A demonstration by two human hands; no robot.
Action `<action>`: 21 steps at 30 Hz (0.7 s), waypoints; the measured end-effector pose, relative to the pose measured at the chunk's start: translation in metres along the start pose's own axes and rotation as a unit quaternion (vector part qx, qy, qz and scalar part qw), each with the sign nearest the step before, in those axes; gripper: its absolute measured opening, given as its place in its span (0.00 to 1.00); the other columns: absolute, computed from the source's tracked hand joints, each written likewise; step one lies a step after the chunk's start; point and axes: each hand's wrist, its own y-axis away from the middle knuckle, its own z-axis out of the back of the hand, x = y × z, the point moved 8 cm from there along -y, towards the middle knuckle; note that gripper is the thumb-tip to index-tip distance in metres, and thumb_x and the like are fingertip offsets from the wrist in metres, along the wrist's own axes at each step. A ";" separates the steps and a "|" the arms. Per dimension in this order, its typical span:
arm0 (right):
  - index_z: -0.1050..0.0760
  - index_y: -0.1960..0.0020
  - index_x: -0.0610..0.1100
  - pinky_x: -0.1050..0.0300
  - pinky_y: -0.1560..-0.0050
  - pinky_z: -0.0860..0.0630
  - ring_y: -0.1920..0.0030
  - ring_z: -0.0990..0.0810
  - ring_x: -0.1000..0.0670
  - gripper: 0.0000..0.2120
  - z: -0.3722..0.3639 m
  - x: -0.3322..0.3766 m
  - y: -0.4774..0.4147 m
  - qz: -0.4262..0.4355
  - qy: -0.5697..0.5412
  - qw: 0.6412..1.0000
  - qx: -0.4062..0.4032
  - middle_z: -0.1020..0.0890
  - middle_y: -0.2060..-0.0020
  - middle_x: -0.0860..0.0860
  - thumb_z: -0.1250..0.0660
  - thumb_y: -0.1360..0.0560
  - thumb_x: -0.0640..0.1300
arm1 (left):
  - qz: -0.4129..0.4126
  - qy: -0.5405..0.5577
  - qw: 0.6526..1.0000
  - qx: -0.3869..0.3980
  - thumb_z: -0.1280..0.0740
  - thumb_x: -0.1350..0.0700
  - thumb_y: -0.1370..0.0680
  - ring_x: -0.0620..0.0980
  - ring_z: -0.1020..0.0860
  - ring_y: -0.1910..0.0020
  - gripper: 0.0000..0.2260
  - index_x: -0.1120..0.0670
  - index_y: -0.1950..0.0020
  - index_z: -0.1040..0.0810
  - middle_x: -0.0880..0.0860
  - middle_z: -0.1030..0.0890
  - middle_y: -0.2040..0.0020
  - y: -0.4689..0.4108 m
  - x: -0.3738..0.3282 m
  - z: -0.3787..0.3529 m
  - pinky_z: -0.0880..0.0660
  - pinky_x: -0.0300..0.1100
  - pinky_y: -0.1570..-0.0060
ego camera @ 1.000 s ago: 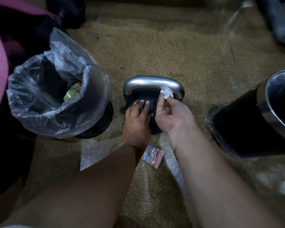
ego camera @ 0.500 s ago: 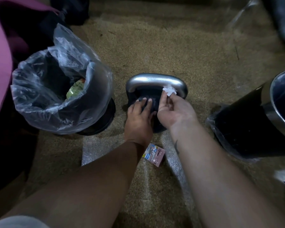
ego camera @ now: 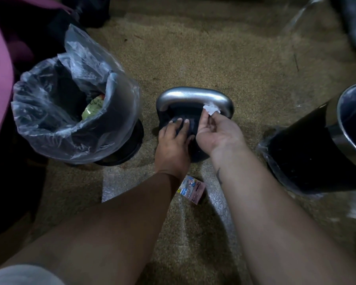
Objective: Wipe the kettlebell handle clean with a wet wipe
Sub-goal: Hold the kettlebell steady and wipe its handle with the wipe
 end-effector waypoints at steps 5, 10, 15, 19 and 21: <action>0.25 0.57 0.32 0.61 0.40 0.24 0.45 0.19 0.49 0.05 -0.001 -0.004 0.005 -0.007 0.004 1.000 0.014 0.21 0.61 0.43 0.38 0.23 0.30 | -0.018 -0.003 1.000 -0.004 0.39 0.52 0.20 0.61 0.29 0.37 0.19 0.58 0.31 0.24 0.60 0.25 0.34 0.000 -0.001 0.001 0.31 0.49 0.36; 0.26 0.56 0.32 0.60 0.41 0.24 0.39 0.21 0.49 0.05 -0.001 -0.003 0.001 -0.004 0.017 1.000 0.000 0.21 0.63 0.44 0.38 0.22 0.30 | -0.012 -0.006 1.000 0.001 0.41 0.52 0.20 0.61 0.29 0.37 0.20 0.57 0.31 0.25 0.60 0.25 0.34 0.001 0.001 0.000 0.30 0.50 0.36; 0.26 0.56 0.32 0.61 0.41 0.24 0.39 0.21 0.49 0.06 0.000 -0.002 0.001 -0.009 0.009 1.000 -0.006 0.21 0.62 0.44 0.39 0.21 0.31 | -0.005 -0.002 1.000 -0.001 0.42 0.51 0.19 0.61 0.29 0.36 0.20 0.57 0.31 0.25 0.59 0.25 0.34 0.000 0.001 0.000 0.30 0.50 0.35; 0.25 0.53 0.33 0.61 0.48 0.22 0.46 0.19 0.50 0.04 0.002 -0.003 -0.004 -0.009 -0.002 1.000 -0.010 0.20 0.62 0.44 0.38 0.21 0.32 | -0.010 0.000 1.000 -0.005 0.41 0.52 0.19 0.61 0.29 0.37 0.20 0.57 0.31 0.25 0.60 0.25 0.34 0.002 0.001 0.000 0.30 0.49 0.36; 0.25 0.55 0.33 0.62 0.48 0.22 0.54 0.18 0.50 0.04 0.001 -0.003 0.000 -0.014 -0.004 1.000 0.004 0.20 0.64 0.44 0.37 0.22 0.32 | -0.015 0.001 1.000 -0.006 0.39 0.52 0.19 0.60 0.29 0.37 0.19 0.57 0.30 0.25 0.59 0.25 0.34 0.002 0.000 0.000 0.30 0.49 0.35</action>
